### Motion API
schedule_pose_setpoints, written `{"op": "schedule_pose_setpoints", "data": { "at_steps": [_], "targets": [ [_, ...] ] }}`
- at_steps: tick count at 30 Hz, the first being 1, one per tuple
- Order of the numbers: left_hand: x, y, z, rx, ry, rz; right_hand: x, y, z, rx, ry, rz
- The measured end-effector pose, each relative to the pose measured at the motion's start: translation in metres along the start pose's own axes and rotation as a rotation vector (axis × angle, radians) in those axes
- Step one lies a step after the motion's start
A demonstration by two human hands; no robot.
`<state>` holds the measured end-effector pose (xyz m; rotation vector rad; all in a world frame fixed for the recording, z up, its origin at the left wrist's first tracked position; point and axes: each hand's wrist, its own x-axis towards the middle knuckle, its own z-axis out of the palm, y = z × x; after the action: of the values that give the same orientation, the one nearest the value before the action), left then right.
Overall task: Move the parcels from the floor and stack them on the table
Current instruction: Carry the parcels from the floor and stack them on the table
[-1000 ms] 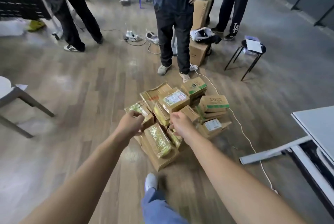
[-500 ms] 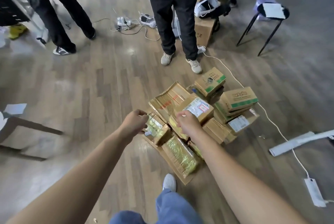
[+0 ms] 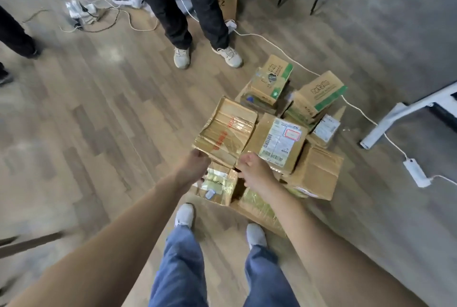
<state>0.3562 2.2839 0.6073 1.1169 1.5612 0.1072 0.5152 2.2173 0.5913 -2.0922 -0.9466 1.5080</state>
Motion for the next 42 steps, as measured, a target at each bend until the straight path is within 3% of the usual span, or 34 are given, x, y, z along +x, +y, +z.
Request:
{"op": "schedule_pose_setpoints", "data": {
  "at_steps": [6, 11, 18, 23, 32, 36, 42],
  "targets": [
    [0.078, -0.029, -0.02, 0.108, -0.106, -0.002, 0.035, 0.002, 0.057, 0.022, 0.115, 0.07],
    [0.133, -0.073, -0.012, 0.218, -0.13, -0.064, 0.069, 0.045, 0.089, 0.028, 0.184, 0.182],
    [0.202, -0.143, 0.02, 0.427, -0.117, -0.127, 0.12, 0.118, 0.116, -0.081, 0.184, 0.319],
    [0.217, -0.167, 0.032, 0.382, -0.174, -0.172, 0.141, 0.148, 0.144, 0.051, 0.146, 0.432],
    [0.142, -0.129, 0.004, 0.199, -0.229, -0.131, 0.058, 0.093, 0.103, 0.043, 0.29, 0.344],
    [0.081, -0.09, 0.013, 0.279, -0.339, -0.101, -0.007, 0.079, 0.072, 0.085, 0.376, 0.434],
    [-0.021, -0.038, 0.047, 0.304, -0.473, 0.083, -0.113, 0.09, 0.018, 0.162, 0.565, 0.414]
  ]
}}
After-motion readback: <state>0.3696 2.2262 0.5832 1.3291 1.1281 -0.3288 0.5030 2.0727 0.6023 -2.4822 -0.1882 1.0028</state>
